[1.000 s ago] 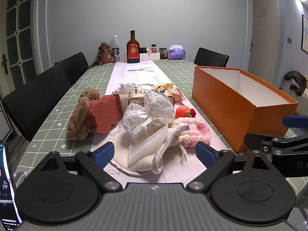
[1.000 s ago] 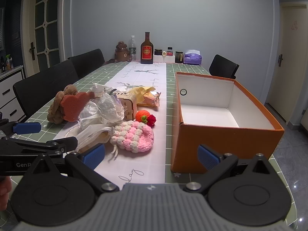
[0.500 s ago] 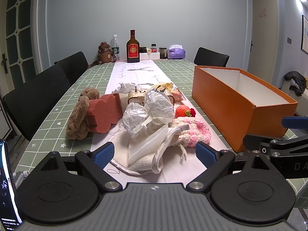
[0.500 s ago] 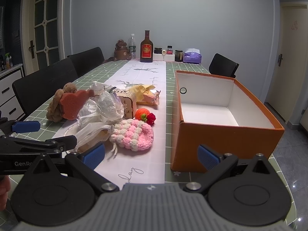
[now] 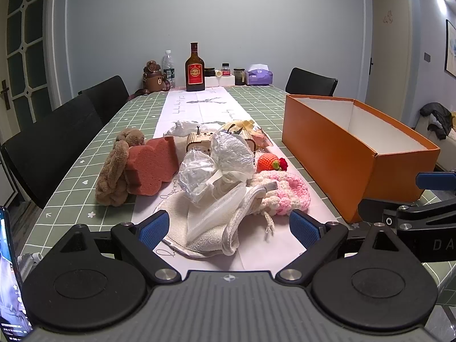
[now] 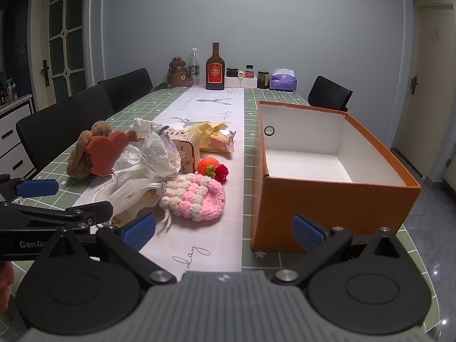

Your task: Organize soft objects

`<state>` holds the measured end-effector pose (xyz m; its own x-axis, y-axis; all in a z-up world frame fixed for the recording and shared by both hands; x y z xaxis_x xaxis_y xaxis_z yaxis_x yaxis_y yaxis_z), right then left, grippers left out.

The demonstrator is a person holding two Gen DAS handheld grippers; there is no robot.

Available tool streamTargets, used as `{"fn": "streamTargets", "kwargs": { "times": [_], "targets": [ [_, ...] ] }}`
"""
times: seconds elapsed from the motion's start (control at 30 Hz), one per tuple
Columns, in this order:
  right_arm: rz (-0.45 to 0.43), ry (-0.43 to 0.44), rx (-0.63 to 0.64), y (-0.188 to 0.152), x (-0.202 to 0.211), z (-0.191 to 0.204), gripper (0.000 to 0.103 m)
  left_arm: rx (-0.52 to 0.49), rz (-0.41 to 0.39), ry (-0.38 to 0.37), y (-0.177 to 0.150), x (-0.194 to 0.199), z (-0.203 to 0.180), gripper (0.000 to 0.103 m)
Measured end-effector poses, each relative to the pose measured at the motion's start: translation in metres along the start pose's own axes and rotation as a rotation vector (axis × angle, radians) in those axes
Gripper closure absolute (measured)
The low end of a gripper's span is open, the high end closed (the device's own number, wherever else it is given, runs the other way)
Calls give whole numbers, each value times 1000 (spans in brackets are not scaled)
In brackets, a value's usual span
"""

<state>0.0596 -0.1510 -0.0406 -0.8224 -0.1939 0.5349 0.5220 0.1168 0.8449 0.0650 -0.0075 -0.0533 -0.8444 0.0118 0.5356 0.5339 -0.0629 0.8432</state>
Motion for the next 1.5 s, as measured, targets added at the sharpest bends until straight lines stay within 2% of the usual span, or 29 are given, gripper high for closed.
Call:
{"fn": "streamTargets", "kwargs": {
  "times": [0.2,0.43,0.6,0.77,0.97,1.07,1.23,1.3,1.43,1.5],
  "targets": [
    [5,3,6,-1,-2,1,3,6,5,-6,-2,-2,1,0],
    [10,15,13,-4,-8,4,3,98,9,-78,-6,-4,12,0],
    [25,47,30,-7,-16,11,3,94,31,-96,-12,-10,17,21],
    [36,68,51,-10,-25,21,4,99,50,-110,-19,-18,23,31],
    [63,115,86,-12,-39,37,18,113,56,-82,-14,-30,39,33],
    [66,137,108,-9,-47,46,27,118,66,-95,-10,-39,45,33],
    [56,152,138,5,-63,55,32,134,55,-132,4,-51,50,32],
    [52,153,141,12,-71,56,38,88,32,-112,13,-56,52,32],
    [46,136,139,28,-88,55,47,-128,-18,-60,31,-69,49,31],
    [41,123,128,37,-98,52,52,-202,-29,-46,38,-77,47,30]
  ]
}}
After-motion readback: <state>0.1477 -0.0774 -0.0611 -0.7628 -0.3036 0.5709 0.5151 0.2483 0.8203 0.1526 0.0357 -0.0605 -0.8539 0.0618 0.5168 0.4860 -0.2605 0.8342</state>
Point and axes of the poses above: each gripper's, at about its wrist camera, not at the fingertips, and x roughly against the way its jaws point, z to its left, y to its top, the point moved 7 cm from there along -x, roughly the way its jaws point, and after that the axes turned 2 degrees about -x, right-handed, at the moved point
